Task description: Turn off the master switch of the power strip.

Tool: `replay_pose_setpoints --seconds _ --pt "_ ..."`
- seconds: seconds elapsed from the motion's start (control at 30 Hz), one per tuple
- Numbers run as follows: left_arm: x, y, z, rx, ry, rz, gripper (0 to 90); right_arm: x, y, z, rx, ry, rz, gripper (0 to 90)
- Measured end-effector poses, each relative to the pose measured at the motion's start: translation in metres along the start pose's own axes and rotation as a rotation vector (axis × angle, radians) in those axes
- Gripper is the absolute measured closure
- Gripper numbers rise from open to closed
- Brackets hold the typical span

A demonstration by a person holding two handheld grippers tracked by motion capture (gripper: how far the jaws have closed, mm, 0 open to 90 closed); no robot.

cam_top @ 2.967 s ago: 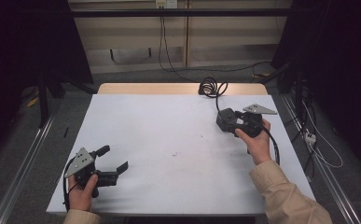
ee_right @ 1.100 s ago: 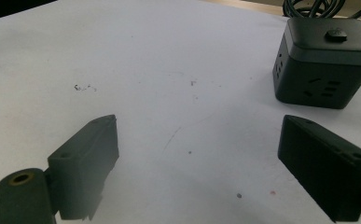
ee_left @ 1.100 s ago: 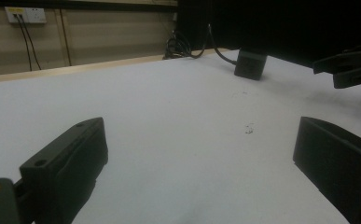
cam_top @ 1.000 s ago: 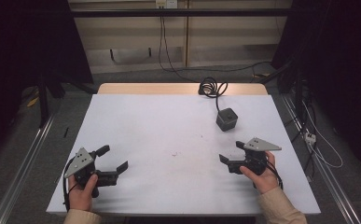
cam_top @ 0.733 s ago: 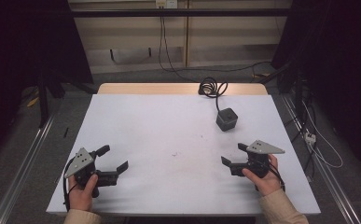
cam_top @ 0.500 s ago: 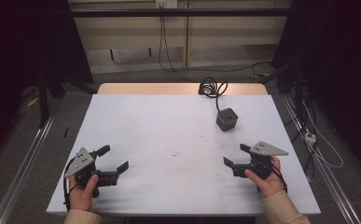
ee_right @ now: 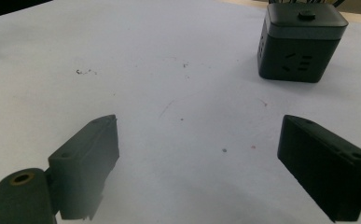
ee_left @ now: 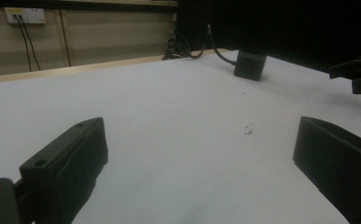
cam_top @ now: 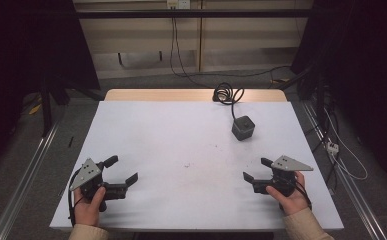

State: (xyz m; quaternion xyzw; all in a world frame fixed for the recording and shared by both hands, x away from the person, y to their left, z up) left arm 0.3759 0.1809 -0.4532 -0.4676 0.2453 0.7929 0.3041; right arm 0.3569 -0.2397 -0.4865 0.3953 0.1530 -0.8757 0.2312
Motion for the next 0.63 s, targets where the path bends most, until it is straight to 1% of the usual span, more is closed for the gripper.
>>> replay_pose_setpoints --seconds 0.43,0.63 --pt "0.000 0.001 -0.001 0.000 -0.004 -0.001 2.7 0.010 0.002 0.009 0.006 0.000 -0.006 12.5" --pt "0.000 0.001 -0.001 -0.001 -0.006 -0.006 2.7 0.013 0.003 0.009 0.011 -0.006 -0.010 12.0"
Point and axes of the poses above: each handheld gripper's, and its own axes: z roughly backward along the jaws, x roughly out of its underside, y roughly to its right, the point moved 8 cm from there along -z, roughly forward along the jaws, and after that the axes turned 13 degrees about -y, right-handed, at the moved point
